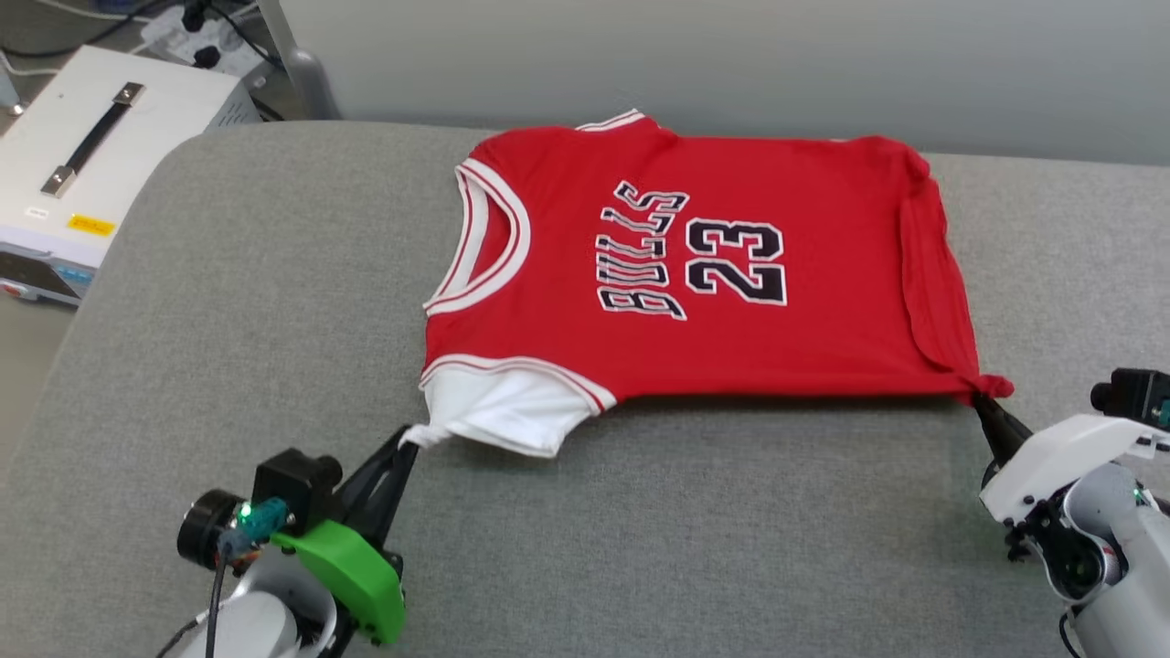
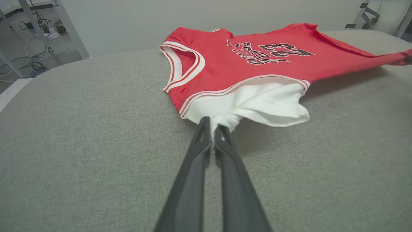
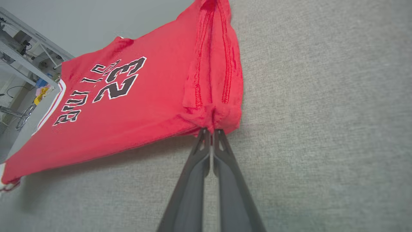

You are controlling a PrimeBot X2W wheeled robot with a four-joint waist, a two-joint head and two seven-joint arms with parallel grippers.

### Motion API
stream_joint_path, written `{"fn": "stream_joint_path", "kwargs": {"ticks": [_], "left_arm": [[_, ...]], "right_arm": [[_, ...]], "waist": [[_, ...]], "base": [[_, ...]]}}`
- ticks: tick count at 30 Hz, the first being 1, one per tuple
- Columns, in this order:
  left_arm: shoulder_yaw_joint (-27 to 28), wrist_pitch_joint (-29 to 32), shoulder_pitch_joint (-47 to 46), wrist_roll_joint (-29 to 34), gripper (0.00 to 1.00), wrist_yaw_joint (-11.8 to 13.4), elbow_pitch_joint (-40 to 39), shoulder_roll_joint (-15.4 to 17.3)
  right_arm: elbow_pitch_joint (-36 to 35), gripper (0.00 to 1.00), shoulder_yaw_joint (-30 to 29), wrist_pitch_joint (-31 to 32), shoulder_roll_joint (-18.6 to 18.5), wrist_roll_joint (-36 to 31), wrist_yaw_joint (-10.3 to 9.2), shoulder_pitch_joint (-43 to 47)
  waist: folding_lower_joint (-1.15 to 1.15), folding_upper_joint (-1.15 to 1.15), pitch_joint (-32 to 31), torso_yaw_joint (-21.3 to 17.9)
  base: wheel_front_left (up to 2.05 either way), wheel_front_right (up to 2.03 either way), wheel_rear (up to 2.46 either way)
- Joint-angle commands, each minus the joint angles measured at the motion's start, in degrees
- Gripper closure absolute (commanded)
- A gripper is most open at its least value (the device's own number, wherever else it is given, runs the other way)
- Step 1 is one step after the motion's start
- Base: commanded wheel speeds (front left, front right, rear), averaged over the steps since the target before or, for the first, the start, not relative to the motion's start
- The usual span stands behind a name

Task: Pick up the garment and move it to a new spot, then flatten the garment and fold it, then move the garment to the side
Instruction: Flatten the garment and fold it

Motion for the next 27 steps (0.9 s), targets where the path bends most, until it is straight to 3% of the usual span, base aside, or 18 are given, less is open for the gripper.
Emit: {"fn": "stream_joint_path", "kwargs": {"ticks": [1, 5, 13, 20, 27], "left_arm": [[-0.29, 0.57, 2.15, -0.25, 1.00, 0.30, -1.04, 0.99], [-1.69, 5.73, 10.29, -2.49, 1.00, 1.07, -7.15, 4.27], [-2.96, 10.13, 18.26, -5.52, 1.00, 0.70, -13.82, 8.46], [-2.75, 13.19, 23.56, -8.33, 1.00, 1.11, -19.24, 12.20], [-0.34, 10.14, 20.06, -5.99, 1.00, 2.90, -23.52, 12.42]], "right_arm": [[-1.18, 1.00, -0.13, 0.74, -0.78, 0.99, -0.05, 2.11], [-9.77, 1.00, -0.81, 7.69, -3.33, 4.97, -0.05, 12.82], [-20.83, 1.00, -4.85, 14.17, -4.58, 5.42, -0.05, 23.51], [-30.34, 1.00, -11.64, 21.44, -2.57, 3.06, -0.05, 32.63], [-41.15, 1.00, -18.64, 27.36, 2.84, -1.21, -0.05, 35.15]], "waist": [[0.01, 0.00, -3.36, 0.38], [0.01, 0.00, -6.89, 0.61], [0.01, 0.00, -9.07, -0.01], [0.01, 0.00, -9.51, -0.16], [0.01, 0.00, -6.89, -0.53]], "base": [[0.00, 0.00, 0.00], [0.00, 0.00, 0.00], [0.00, 0.00, 0.00], [0.00, 0.00, 0.00], [0.00, 0.00, 0.00]]}}
